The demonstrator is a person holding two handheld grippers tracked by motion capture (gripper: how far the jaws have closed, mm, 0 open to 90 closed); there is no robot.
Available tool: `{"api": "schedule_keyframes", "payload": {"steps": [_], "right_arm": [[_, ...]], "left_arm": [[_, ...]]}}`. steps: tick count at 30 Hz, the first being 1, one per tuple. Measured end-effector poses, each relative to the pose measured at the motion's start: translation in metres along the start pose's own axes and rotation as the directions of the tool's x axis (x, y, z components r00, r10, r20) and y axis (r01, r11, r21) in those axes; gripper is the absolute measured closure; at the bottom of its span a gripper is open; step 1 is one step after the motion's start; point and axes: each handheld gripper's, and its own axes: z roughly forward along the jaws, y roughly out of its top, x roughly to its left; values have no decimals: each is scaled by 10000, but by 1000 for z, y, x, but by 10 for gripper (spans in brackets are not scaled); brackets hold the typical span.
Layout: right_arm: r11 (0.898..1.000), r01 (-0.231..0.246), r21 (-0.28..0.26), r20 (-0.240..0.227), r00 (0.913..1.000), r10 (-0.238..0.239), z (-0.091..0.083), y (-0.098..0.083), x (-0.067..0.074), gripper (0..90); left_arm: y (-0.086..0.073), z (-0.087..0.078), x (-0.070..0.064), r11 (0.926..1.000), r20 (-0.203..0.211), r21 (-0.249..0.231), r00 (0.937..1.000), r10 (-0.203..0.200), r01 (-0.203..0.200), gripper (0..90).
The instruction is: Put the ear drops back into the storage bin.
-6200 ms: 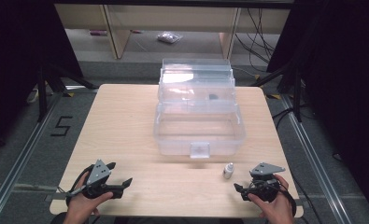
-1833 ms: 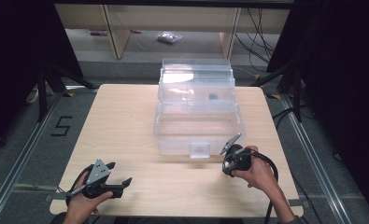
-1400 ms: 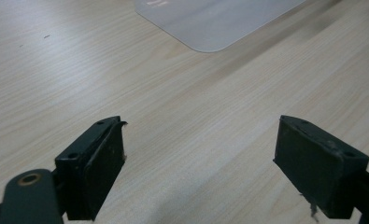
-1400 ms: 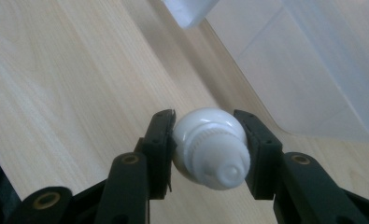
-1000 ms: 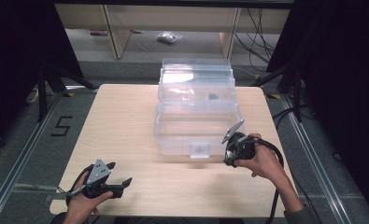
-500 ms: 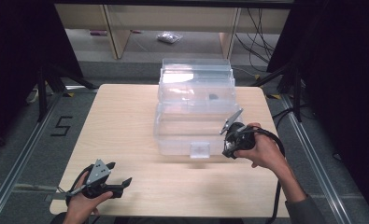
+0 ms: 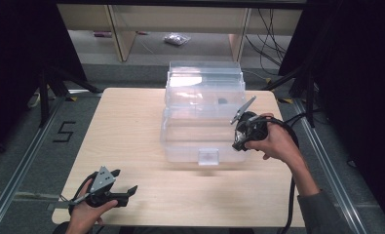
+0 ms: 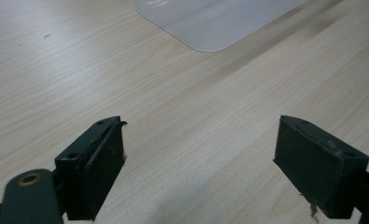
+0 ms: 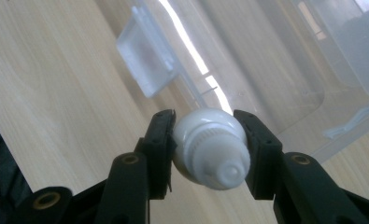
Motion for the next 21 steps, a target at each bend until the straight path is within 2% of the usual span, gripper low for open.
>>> {"api": "schedule_keyframes", "payload": {"steps": [2, 4, 6, 8, 12, 15, 18, 21], "right_arm": [[9999, -160, 48, -47, 9999, 160, 1, 3, -7, 600], [9997, -232, 59, -7, 9997, 232, 1, 4, -9, 600], [9998, -193, 34, -21, 9998, 193, 3, 6, -15, 600], [9991, -427, 77, 47, 9991, 426, 4, 8, -19, 600], [9986, -508, 159, 59, 9987, 507, 11, 11, -28, 600], [9961, -853, 237, 77, 9963, 851, 19, 14, -34, 600], [9960, -845, 279, 91, 9964, 842, 25, 15, -42, 600], [9927, -1081, 527, 120, 9941, 1076, 34, 16, -47, 600]], "left_arm": [[0, 0, 0, 10000, 8, -39, 10000, -55, 55, 155], [0, 0, 0, 10000, 8, -35, 10000, -60, 60, 154], [0, 0, 0, 10000, 11, -35, 10000, -50, 50, 155], [0, 0, 0, 10000, 14, -42, 10000, -52, 52, 155], [0, 0, 0, 10000, 18, -16, 10000, -14, 14, 154], [0, 0, 0, 10000, 26, -36, 10000, -46, 46, 155], [0, 0, -1, 10000, 52, -38, 10000, -26, 26, 155], [0, 0, 0, 10000, 46, -17, 10000, 5, -5, 155]]}}
